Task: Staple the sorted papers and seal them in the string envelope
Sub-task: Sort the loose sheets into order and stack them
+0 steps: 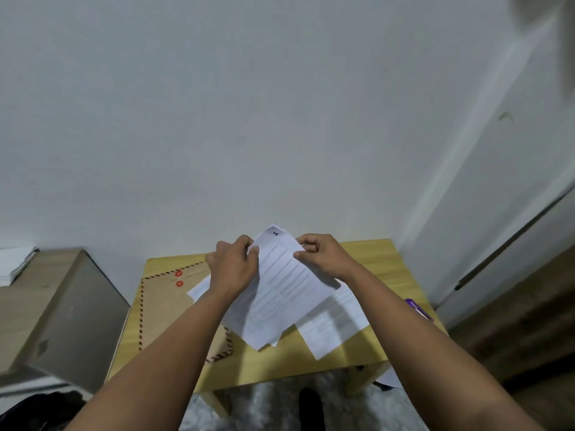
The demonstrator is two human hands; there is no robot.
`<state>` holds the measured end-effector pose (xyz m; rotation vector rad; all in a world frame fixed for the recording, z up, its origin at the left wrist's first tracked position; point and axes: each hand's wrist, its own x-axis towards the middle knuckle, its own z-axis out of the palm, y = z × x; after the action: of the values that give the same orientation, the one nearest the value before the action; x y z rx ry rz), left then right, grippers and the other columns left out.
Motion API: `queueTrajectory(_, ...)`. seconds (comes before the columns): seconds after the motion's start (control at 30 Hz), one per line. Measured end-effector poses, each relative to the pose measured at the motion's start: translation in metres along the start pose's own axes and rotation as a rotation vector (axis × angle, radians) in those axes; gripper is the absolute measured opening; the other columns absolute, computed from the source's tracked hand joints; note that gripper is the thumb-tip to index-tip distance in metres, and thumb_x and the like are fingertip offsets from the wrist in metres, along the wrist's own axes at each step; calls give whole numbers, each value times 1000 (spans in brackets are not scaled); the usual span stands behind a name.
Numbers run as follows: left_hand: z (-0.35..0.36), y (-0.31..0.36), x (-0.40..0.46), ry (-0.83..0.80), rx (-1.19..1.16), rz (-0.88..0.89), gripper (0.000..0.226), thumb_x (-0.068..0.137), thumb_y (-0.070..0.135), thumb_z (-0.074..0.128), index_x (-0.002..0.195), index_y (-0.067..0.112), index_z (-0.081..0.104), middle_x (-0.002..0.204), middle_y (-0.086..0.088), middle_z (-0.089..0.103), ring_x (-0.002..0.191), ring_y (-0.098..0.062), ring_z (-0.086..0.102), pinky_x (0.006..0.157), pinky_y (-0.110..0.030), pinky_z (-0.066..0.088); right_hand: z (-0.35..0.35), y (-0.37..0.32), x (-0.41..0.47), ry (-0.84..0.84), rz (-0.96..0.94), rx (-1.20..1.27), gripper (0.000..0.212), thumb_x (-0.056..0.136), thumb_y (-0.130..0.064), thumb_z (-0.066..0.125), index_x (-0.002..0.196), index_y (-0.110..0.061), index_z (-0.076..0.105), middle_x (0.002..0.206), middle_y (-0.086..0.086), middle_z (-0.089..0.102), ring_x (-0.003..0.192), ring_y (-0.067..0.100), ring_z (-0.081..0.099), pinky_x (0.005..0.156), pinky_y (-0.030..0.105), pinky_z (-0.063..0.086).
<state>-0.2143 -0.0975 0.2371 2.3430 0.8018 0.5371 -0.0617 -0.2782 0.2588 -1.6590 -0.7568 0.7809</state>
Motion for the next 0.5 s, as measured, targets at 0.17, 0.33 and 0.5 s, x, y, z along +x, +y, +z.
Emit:
queueTrajectory(0.17, 31, -7, 12, -135, -37, -27, 17, 101, 30, 54, 115, 27, 46, 72, 2, 60, 77, -23, 58, 81, -45, 49, -11, 40, 13, 58, 120, 89, 19, 96, 0, 65, 113, -5, 73, 105, 16, 79, 92, 26, 77, 81, 37, 62)
queueTrajectory(0.33, 72, -22, 33, -415, -138, -132, 15, 91, 29, 59, 105, 24, 60, 81, 5, 62, 73, -19, 57, 68, -32, 43, -37, 95, 30, 41, 285, 15, 19, 94, -7, 70, 109, -18, 76, 103, 6, 77, 86, 12, 72, 86, 34, 55)
queueTrajectory(0.5, 128, -30, 59, -518, -76, -171, 19, 94, 10, 57, 77, 8, 48, 68, 7, 47, 66, -19, 41, 69, -38, 40, -77, 156, 56, 141, 508, 28, 17, 91, -29, 78, 107, -24, 77, 103, 6, 77, 90, 22, 73, 83, 36, 57)
